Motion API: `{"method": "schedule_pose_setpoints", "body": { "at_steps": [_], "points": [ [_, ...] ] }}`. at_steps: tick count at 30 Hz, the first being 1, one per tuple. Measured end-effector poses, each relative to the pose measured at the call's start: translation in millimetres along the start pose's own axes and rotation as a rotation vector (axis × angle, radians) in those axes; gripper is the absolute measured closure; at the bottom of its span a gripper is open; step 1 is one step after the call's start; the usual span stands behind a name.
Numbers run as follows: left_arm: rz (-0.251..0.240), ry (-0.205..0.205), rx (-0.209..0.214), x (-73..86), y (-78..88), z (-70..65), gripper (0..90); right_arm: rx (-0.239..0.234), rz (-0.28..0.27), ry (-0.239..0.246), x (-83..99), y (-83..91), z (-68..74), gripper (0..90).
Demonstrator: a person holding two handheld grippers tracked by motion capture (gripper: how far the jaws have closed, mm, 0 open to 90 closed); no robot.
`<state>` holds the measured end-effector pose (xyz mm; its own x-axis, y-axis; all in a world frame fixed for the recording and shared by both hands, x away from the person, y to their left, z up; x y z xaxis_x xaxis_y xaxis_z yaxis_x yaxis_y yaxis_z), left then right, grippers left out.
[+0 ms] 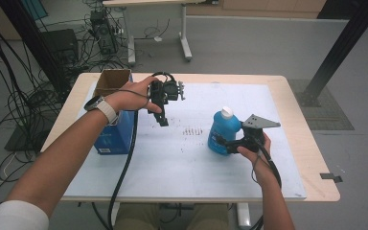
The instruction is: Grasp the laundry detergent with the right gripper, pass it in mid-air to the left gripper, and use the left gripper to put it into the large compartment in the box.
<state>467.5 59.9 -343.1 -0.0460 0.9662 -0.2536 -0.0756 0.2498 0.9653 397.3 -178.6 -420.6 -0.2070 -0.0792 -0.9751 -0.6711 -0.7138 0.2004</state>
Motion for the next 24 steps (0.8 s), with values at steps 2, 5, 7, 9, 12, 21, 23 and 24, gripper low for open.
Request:
{"method": "schedule_pose_setpoints", "body": {
  "at_steps": [2,5,7,9,12,21,23,24],
  "points": [
    [0.000,-0.003,0.000,0.2,0.0,0.3,10.4,0.000,-0.004,-0.001,0.2,-0.6,0.3,2.7],
    [-0.003,0.003,0.000,0.8,0.0,0.1,10.4,-0.001,-0.005,0.000,0.5,-1.7,0.4,2.8],
    [-0.001,0.001,-0.001,1.4,-0.1,0.8,10.4,0.000,-0.008,0.000,0.3,-1.8,0.3,2.9],
    [0.000,0.002,-0.001,1.5,-0.2,0.8,10.3,0.002,-0.008,0.000,0.3,-1.7,0.0,3.0],
    [-0.001,0.005,0.001,1.1,-0.8,0.4,10.4,0.002,-0.010,0.000,0.3,-2.0,-0.1,3.1],
    [0.000,0.005,0.002,1.2,-1.6,0.5,10.4,0.003,-0.011,-0.005,2.1,-2.0,-0.5,3.3],
    [0.001,0.003,0.003,0.9,-1.8,0.5,10.4,0.004,-0.015,-0.006,1.6,-2.1,-0.5,3.5],
    [0.000,0.003,0.003,0.9,-1.9,0.4,10.4,0.003,-0.017,-0.005,1.3,-2.9,-0.1,3.6]
  ]
}}
Point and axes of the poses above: each handheld gripper's, and its own axes: y roughly backward along the jaws, x roughly out of its underside, z roughly to its left, the point moved 6 cm from there along -y, roughly forward along the jaws, and after that the axes turned 9 degrees about -z, right-handed, at the moved point
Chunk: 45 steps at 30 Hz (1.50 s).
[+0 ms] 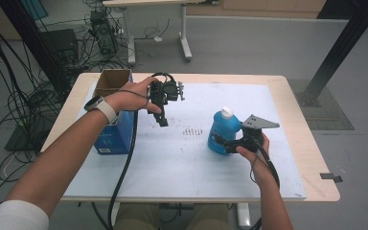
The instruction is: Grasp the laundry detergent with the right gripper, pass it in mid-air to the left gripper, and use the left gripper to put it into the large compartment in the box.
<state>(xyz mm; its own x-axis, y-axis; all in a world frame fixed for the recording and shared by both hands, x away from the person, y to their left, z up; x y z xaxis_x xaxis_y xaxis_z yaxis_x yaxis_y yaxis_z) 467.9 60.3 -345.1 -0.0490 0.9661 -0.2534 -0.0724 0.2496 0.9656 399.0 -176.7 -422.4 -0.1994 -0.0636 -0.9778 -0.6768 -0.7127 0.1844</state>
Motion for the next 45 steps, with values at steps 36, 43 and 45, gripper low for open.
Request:
{"method": "schedule_pose_setpoints", "body": {
  "at_steps": [36,43,45],
  "points": [
    [-0.002,-0.003,0.001,2.5,-1.6,0.3,10.4,-0.007,-0.020,-0.001,2.5,-6.8,0.5,13.2],
    [0.000,0.004,0.004,2.3,-2.4,-0.3,10.4,-0.017,-0.026,0.001,2.8,-8.2,1.2,15.8],
    [0.001,0.006,0.003,2.7,-2.6,-0.1,10.4,-0.019,-0.028,0.001,3.0,-8.3,1.1,16.4]
  ]
}}
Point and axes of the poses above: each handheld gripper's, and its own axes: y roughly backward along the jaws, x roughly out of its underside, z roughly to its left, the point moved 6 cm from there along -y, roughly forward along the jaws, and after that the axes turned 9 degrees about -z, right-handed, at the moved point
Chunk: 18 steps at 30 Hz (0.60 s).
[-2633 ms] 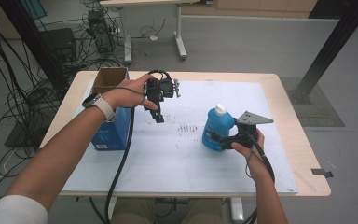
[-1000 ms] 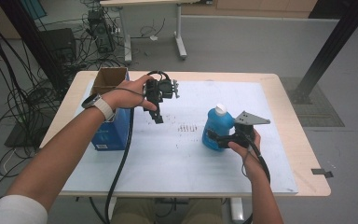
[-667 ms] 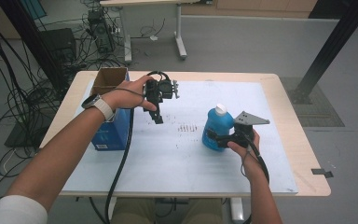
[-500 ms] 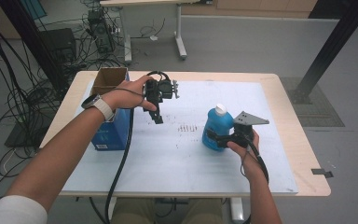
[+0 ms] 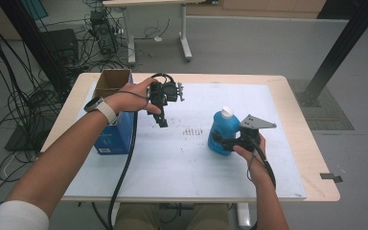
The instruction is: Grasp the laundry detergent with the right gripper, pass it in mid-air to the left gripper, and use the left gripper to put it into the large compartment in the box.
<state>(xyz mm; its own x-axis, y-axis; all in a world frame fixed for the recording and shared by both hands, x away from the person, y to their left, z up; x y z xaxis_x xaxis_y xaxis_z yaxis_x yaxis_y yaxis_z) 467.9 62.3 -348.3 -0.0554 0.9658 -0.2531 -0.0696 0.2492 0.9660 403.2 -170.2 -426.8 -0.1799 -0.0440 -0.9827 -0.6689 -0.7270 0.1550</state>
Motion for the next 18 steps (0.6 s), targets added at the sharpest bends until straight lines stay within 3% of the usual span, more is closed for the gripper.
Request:
{"method": "schedule_pose_setpoints", "body": {
  "at_steps": [18],
  "points": [
    [-0.002,0.002,0.001,0.7,-0.5,0.0,10.4,-0.012,-0.015,0.005,1.2,-2.1,1.0,22.3]
  ]
}}
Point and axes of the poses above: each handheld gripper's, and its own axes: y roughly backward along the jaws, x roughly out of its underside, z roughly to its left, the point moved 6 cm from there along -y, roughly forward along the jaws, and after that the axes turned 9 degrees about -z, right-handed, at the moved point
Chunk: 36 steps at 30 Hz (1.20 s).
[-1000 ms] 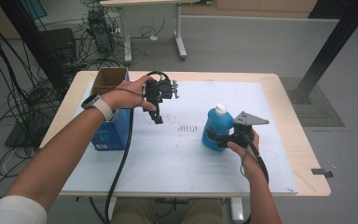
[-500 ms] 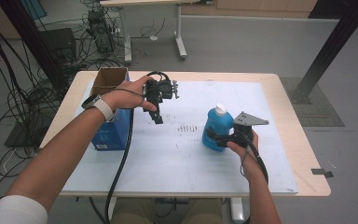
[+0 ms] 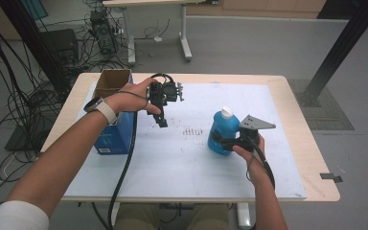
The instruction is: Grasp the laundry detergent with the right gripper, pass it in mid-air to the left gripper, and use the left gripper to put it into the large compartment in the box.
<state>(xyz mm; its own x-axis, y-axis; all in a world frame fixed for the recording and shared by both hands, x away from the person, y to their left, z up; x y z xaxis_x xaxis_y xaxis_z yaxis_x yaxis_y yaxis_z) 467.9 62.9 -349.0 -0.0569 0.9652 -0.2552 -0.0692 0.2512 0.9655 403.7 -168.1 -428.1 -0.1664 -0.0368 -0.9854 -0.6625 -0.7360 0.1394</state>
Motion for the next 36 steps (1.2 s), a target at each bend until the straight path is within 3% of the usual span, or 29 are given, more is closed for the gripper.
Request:
{"method": "schedule_pose_setpoints", "body": {
  "at_steps": [36],
  "points": [
    [0.006,-0.004,0.004,-0.3,-3.6,-0.1,10.4,-0.028,-0.021,0.002,4.7,-2.5,-1.0,33.9]
  ]
}}
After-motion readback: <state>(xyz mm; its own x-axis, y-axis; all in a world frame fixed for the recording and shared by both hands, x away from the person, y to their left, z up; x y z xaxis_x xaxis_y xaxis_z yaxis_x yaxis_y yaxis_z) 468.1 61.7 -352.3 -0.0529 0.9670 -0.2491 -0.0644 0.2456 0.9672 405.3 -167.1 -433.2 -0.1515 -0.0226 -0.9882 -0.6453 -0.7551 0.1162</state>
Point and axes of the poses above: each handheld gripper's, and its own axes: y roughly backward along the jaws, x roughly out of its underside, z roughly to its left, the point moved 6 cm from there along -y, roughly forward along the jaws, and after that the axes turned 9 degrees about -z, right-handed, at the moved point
